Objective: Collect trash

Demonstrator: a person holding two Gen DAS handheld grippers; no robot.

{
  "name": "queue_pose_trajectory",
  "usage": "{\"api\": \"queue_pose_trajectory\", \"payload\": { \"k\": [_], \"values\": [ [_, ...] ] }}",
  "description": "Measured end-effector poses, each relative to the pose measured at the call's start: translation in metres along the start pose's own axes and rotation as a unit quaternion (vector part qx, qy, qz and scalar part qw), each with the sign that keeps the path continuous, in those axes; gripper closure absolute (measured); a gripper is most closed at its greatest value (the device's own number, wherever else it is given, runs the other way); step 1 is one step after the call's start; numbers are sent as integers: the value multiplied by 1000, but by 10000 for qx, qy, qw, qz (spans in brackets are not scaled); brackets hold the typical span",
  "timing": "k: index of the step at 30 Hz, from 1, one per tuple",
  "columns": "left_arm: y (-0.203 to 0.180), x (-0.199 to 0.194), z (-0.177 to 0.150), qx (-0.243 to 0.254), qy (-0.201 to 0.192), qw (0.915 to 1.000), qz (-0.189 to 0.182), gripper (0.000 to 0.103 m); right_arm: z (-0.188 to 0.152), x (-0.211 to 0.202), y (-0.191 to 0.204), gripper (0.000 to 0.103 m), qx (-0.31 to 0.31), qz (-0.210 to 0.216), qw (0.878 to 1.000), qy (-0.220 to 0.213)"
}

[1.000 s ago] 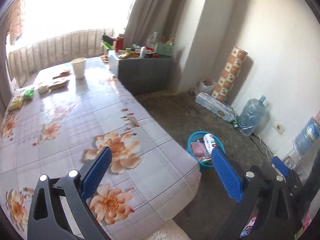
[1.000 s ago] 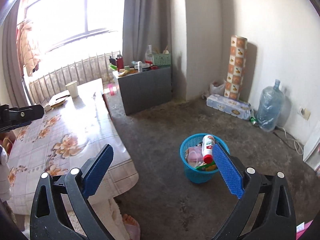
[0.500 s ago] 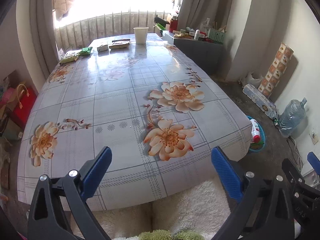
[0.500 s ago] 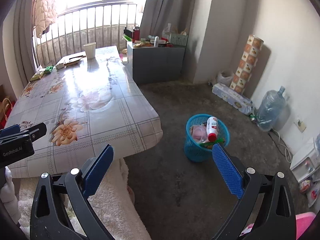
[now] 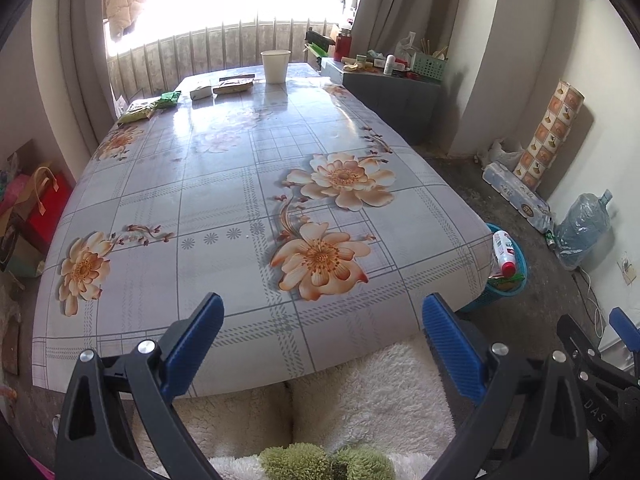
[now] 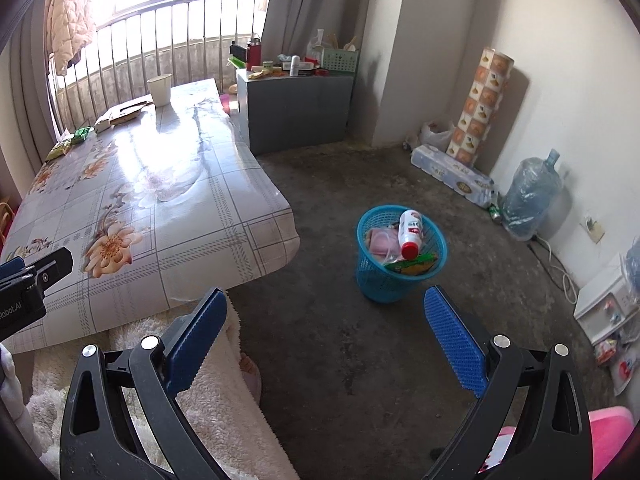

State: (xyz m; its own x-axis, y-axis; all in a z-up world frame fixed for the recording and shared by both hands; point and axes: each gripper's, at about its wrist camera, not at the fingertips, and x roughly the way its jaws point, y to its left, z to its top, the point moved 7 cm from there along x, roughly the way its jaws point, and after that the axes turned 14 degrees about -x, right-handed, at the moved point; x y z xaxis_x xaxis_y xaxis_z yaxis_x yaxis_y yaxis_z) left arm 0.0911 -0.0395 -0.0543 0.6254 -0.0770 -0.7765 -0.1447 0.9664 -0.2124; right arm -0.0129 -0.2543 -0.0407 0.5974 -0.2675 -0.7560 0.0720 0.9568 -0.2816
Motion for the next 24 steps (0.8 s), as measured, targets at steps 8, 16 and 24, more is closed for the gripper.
{"api": "queue_pose_trajectory", "payload": {
  "k": [8,16,24],
  "values": [
    [-17,-2,-3,168,20,9999,-36,6,2,-7,-11,8,-3,53,9999,-132],
    [-28,-5,-1,204,7,9997,-96,6,2,-11,-13,8,-48,166,9998,-136],
    [-27,-7,-5,224,15,9997,-68,6,5,-16,-7,8,-240,240,9992,-205]
  ]
}}
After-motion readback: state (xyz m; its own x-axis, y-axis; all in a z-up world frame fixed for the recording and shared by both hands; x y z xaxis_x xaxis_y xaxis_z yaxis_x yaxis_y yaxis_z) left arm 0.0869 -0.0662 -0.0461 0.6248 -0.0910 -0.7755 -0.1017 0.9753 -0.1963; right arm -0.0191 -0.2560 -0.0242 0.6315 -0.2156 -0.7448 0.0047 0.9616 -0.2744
